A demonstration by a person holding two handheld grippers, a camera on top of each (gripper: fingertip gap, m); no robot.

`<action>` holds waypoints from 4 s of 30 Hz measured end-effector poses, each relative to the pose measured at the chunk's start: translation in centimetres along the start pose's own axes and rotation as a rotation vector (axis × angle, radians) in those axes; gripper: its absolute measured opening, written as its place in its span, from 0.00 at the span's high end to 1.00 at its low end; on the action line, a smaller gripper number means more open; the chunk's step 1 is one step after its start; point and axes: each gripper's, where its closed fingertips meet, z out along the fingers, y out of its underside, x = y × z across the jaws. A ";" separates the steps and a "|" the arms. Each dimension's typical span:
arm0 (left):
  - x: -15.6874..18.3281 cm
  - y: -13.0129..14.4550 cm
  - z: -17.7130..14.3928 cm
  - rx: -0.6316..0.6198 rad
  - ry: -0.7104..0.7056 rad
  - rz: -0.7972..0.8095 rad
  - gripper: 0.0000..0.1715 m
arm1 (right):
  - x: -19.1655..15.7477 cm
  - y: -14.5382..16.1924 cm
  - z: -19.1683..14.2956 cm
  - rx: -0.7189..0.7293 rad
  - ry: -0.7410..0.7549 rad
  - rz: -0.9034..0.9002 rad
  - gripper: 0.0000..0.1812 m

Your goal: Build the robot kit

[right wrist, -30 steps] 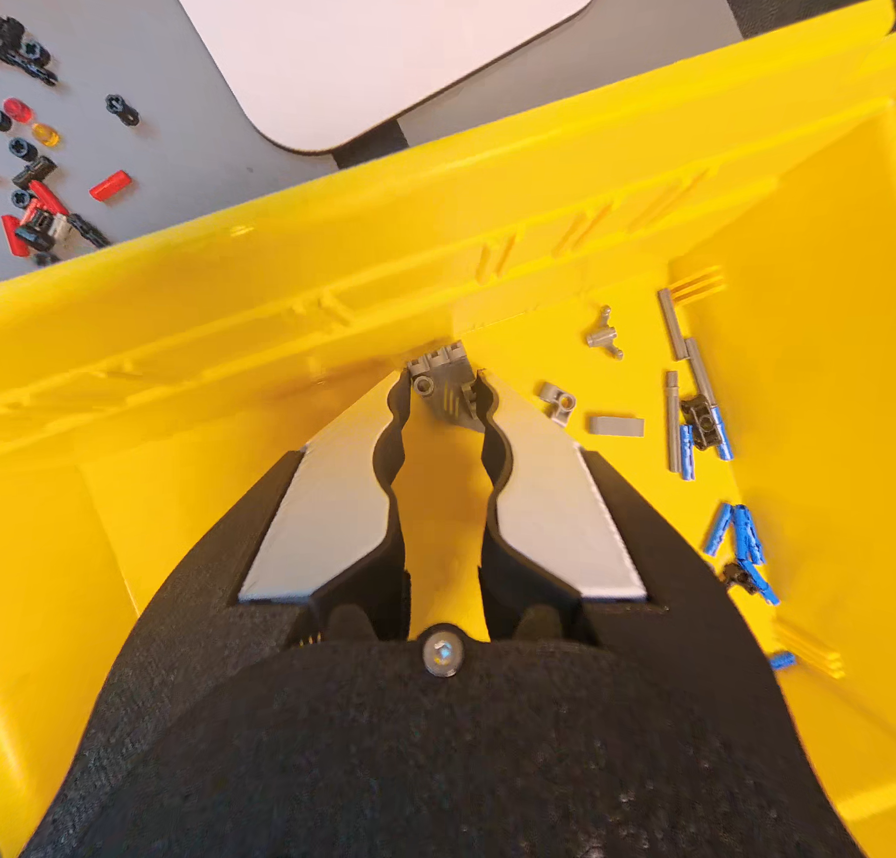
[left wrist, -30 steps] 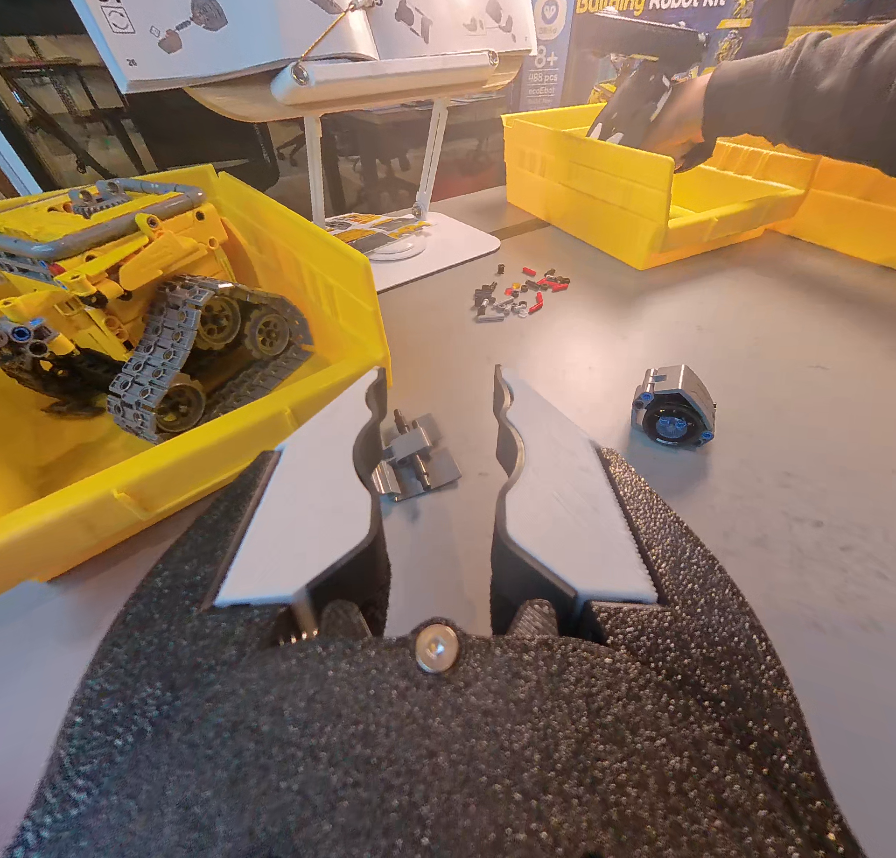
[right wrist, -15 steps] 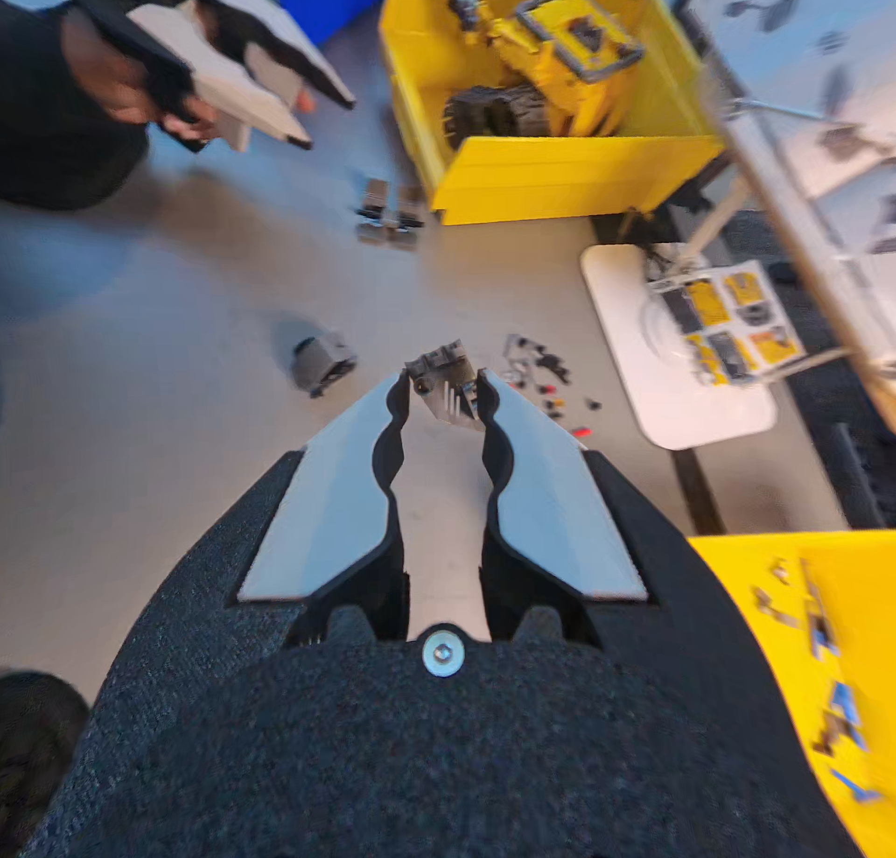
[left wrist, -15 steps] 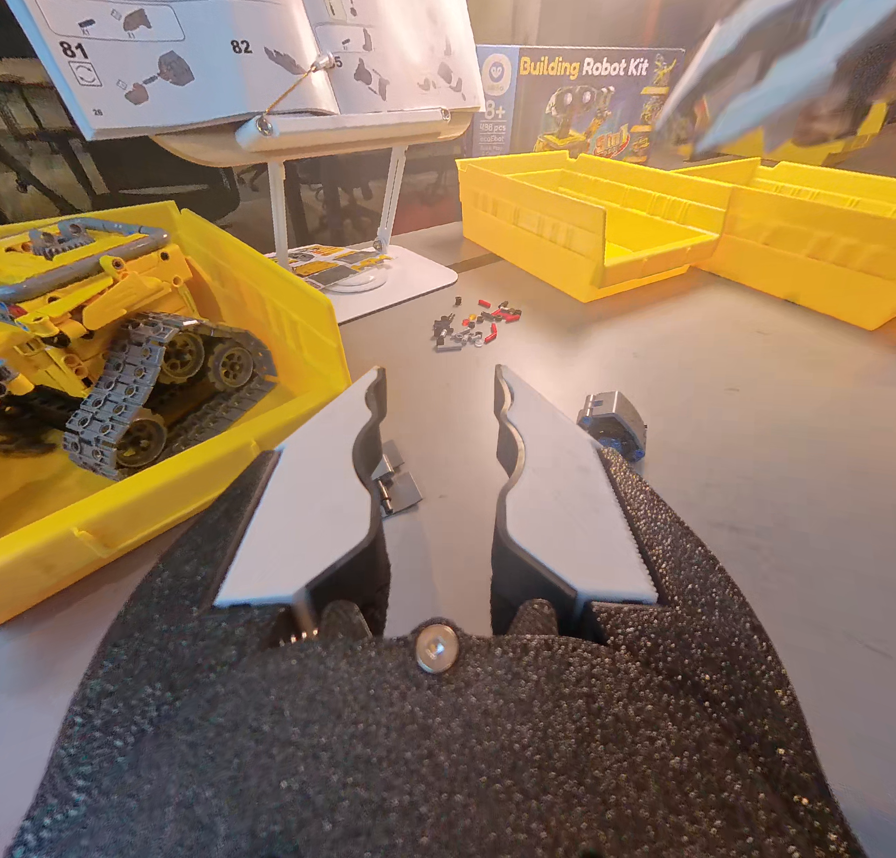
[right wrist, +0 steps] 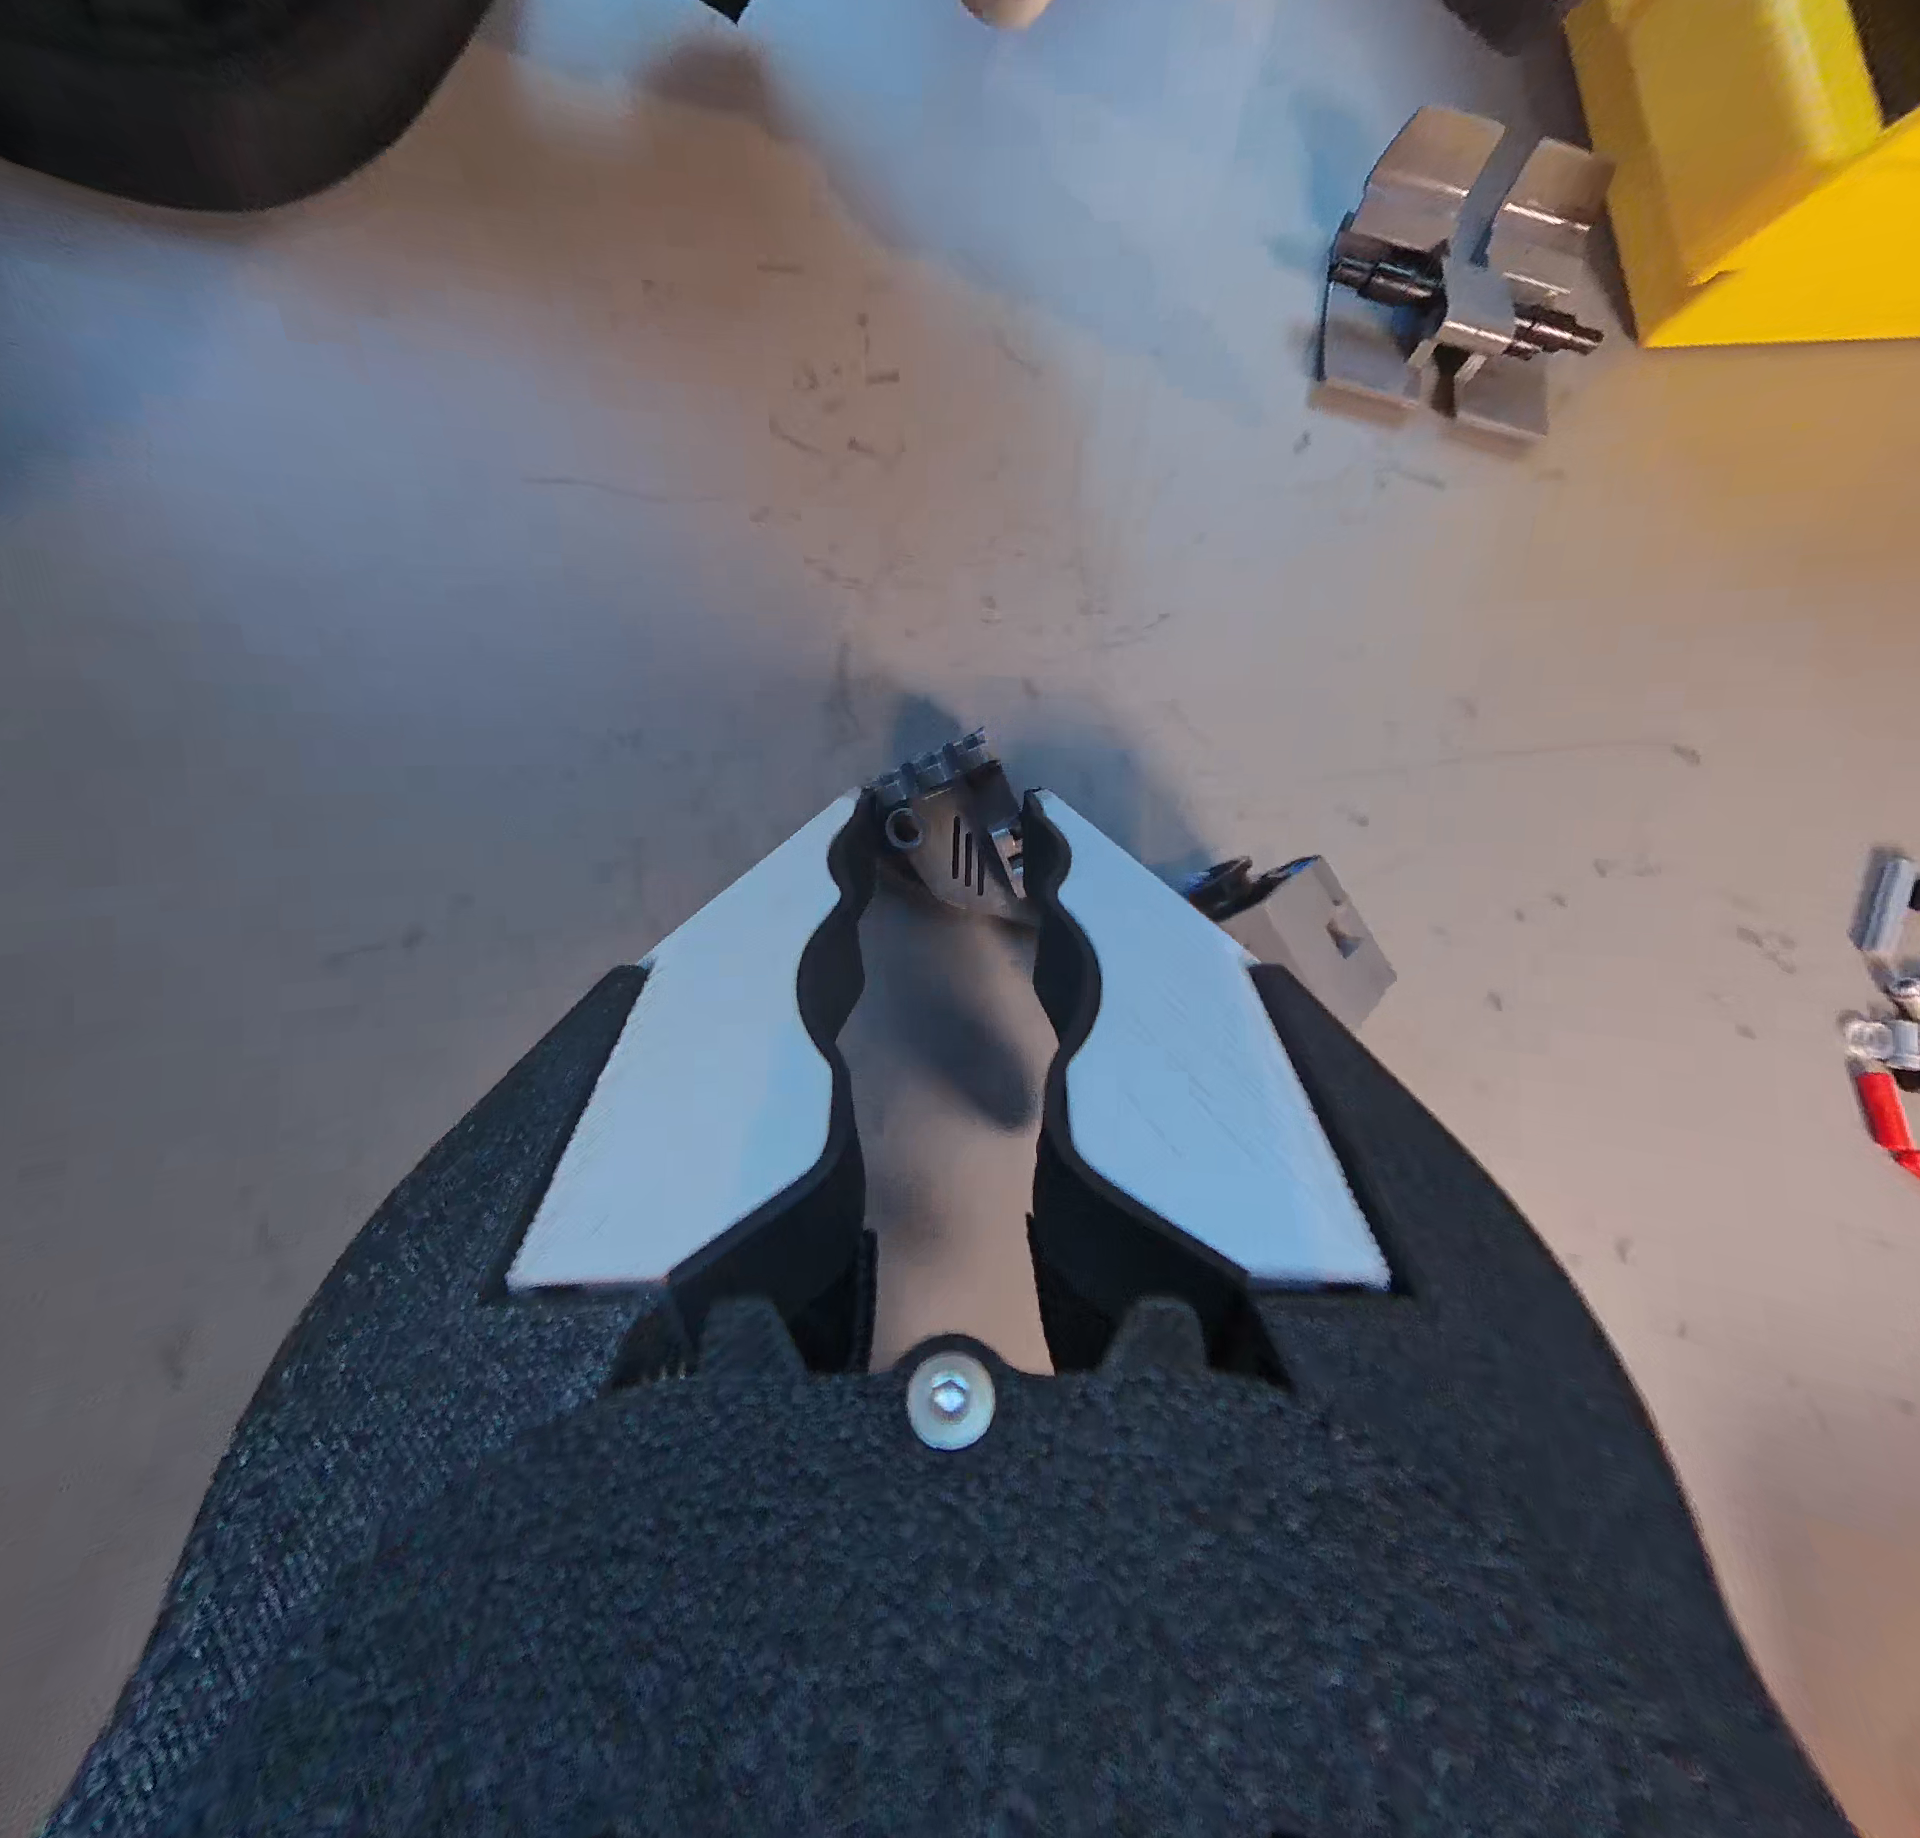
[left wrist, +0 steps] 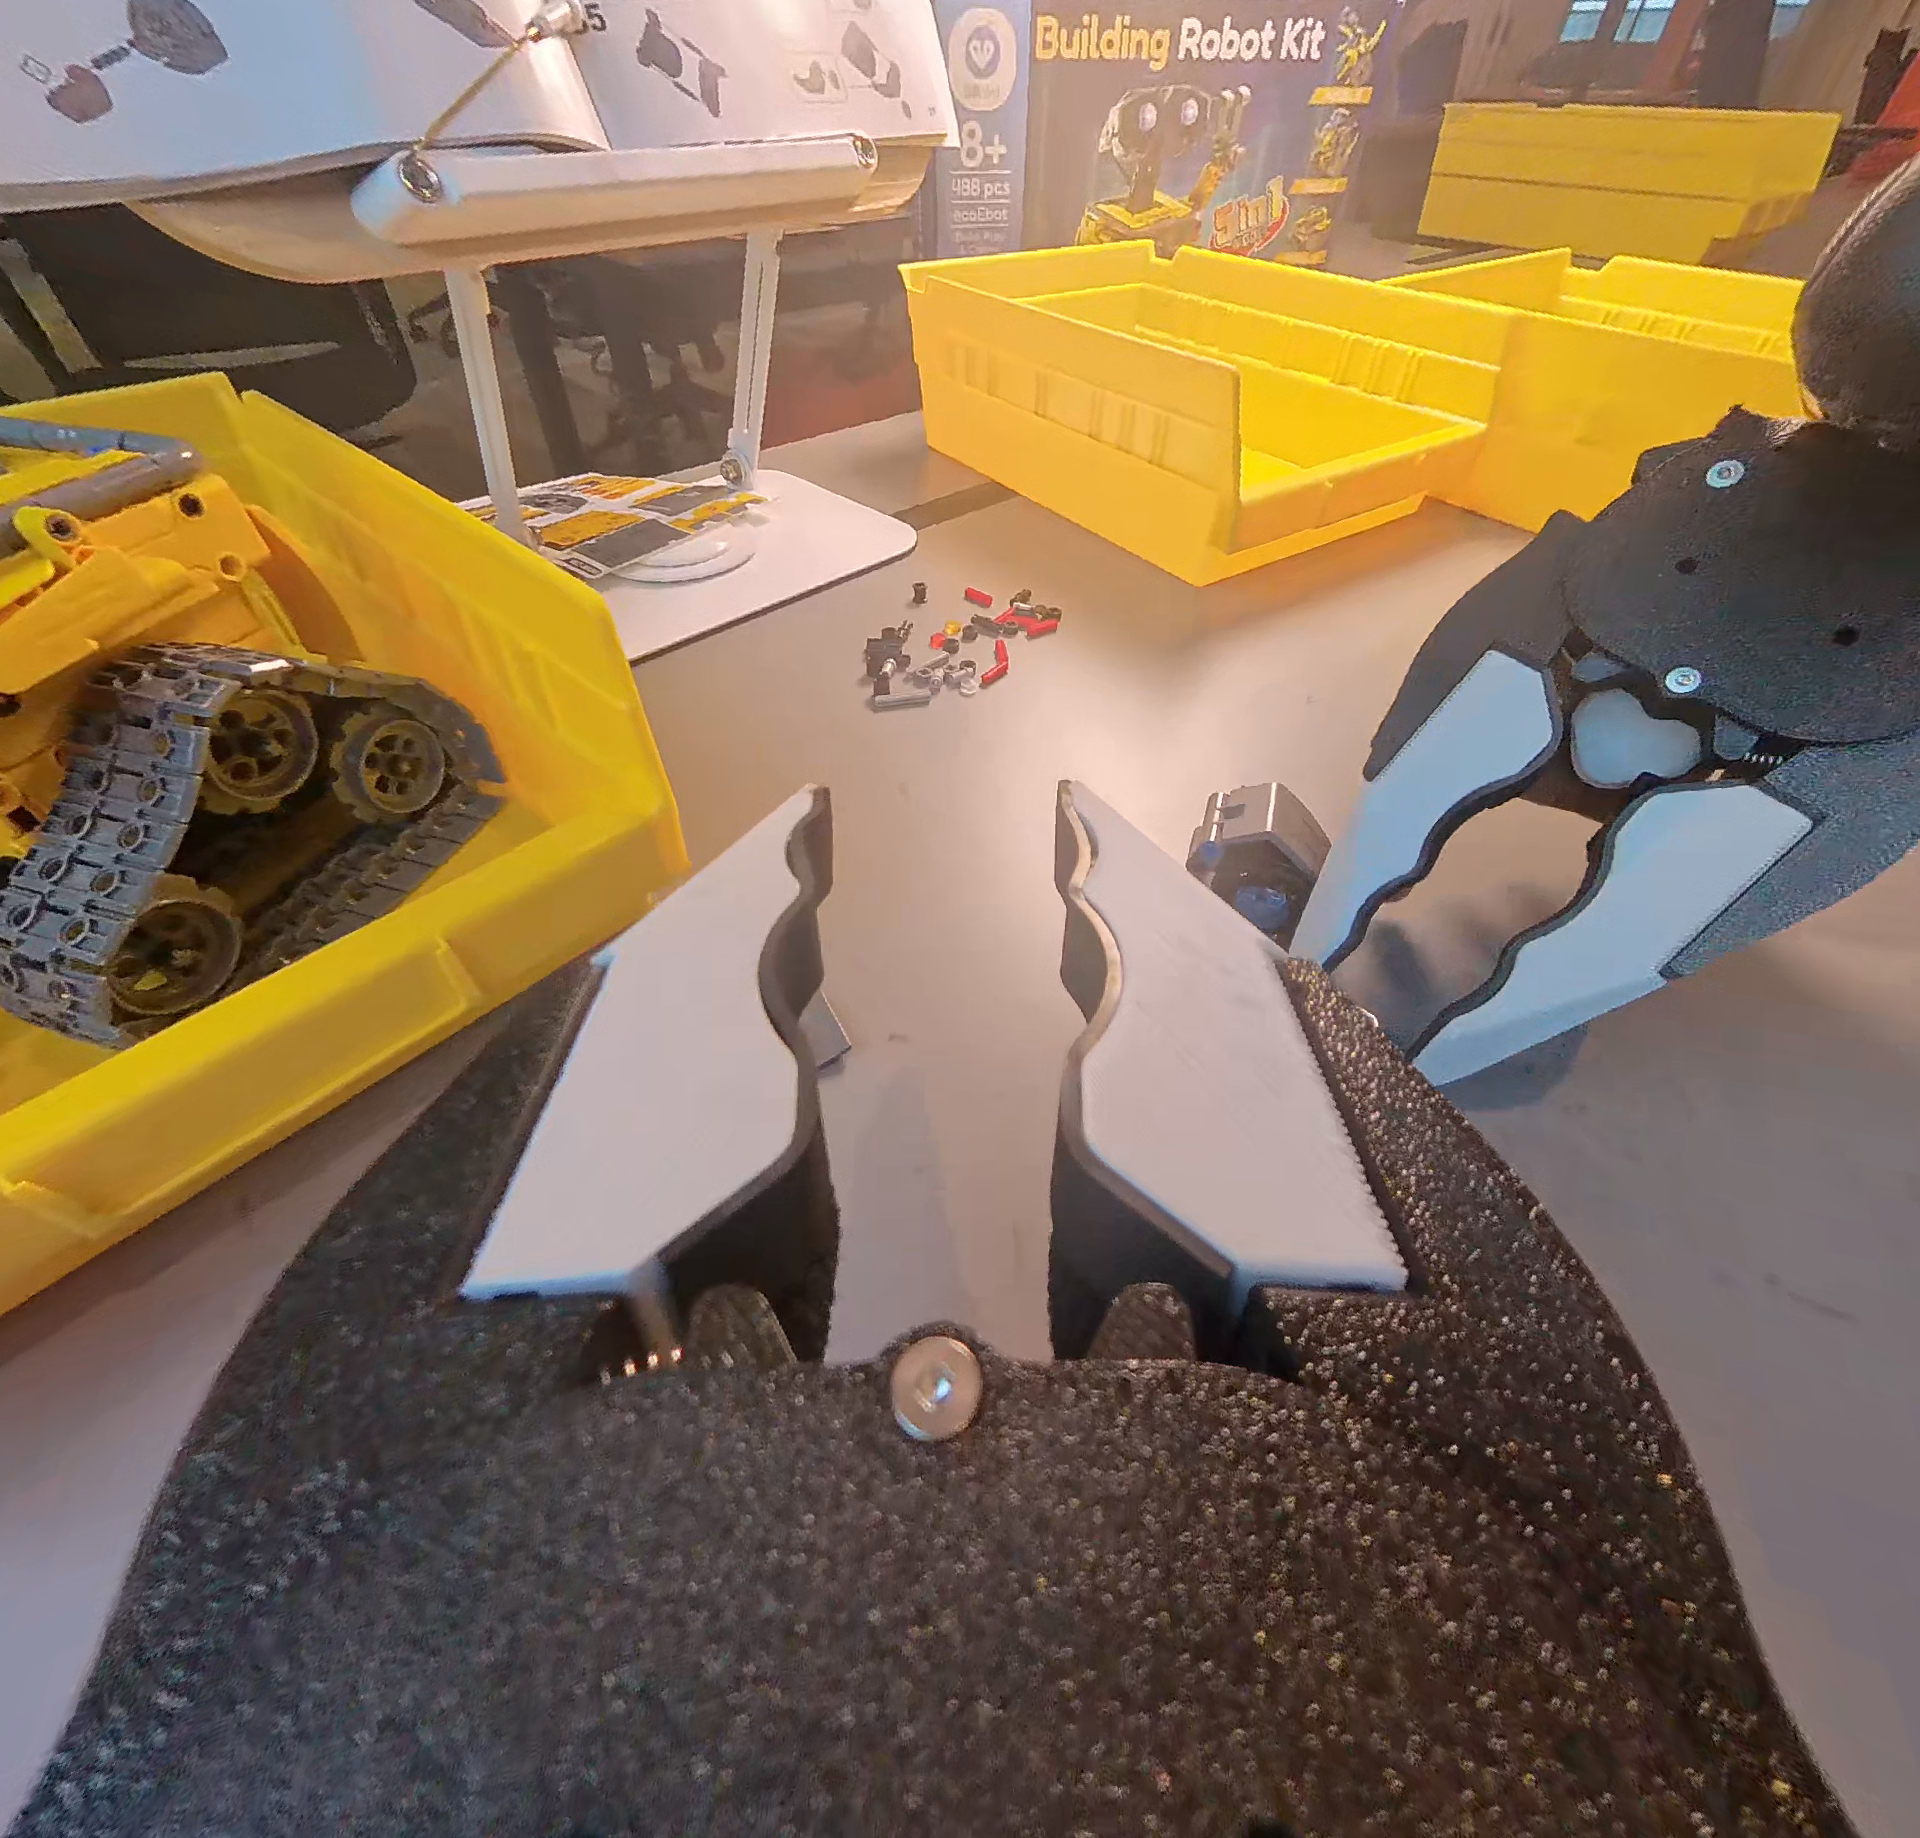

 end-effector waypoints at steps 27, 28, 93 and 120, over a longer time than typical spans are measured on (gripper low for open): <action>4.2 2.7 1.2 -0.142 0.215 0.065 0.72 | 8.4 2.6 -9.4 0.509 0.283 0.269 0.75; 5.1 3.2 1.2 -0.172 0.258 0.083 0.72 | 8.4 2.7 -9.3 0.507 0.280 0.267 0.75; 5.6 3.5 1.3 -0.222 0.222 0.097 0.75 | 5.4 0.7 -2.1 0.209 0.187 0.261 0.80; 4.5 4.2 1.5 -0.240 0.221 0.025 0.75 | 3.0 2.7 -3.0 0.150 0.091 0.245 0.84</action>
